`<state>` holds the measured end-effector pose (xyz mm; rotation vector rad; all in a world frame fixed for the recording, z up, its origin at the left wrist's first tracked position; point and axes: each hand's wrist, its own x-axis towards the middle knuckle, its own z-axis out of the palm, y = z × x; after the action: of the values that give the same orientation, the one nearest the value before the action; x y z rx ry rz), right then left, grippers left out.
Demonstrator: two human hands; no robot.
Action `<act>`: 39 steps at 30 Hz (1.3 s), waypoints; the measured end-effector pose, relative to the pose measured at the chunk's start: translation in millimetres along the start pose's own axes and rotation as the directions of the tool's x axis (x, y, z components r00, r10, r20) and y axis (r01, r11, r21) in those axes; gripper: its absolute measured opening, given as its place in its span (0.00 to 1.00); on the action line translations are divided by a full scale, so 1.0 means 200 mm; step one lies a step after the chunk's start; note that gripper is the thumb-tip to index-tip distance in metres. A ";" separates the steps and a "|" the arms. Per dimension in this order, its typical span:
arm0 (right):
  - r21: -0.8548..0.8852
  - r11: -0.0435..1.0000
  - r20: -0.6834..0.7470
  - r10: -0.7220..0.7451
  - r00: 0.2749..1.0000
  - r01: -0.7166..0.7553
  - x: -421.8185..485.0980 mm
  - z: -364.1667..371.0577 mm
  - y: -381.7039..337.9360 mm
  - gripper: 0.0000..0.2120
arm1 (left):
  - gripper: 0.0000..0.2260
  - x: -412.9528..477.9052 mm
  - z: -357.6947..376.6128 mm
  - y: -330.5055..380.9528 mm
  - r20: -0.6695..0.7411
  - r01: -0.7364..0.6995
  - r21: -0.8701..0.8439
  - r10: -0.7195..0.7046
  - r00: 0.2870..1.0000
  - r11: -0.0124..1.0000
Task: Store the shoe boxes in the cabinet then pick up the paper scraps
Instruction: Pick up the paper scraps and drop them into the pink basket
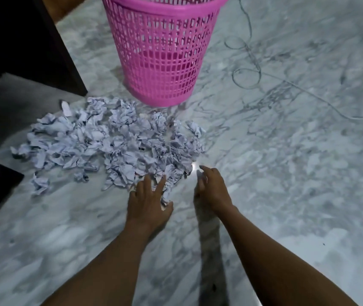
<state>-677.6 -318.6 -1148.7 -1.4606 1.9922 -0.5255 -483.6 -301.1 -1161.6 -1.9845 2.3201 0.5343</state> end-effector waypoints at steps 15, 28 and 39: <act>-0.077 0.996 -0.026 -0.035 0.999 0.032 0.18 0.18 -0.15 0.24 | 0.20 0.02 0.08 0.00 -0.283 0.034 0.011 -0.029 0.959 0.999; 0.001 0.992 -0.153 -0.122 0.981 0.123 0.09 0.25 -0.07 0.15 | 0.15 0.09 0.11 -0.03 -0.287 0.029 -0.034 -0.038 0.957 0.999; 0.358 0.931 -0.159 -0.005 0.987 0.063 0.04 0.14 -0.06 0.15 | 0.18 0.10 0.03 -0.05 -0.229 0.001 -0.271 -0.066 0.971 0.963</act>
<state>-652.2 -329.7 -1164.5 -1.2554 1.8614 -0.9933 -478.1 -319.9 -1174.9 -2.3217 2.4558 0.6793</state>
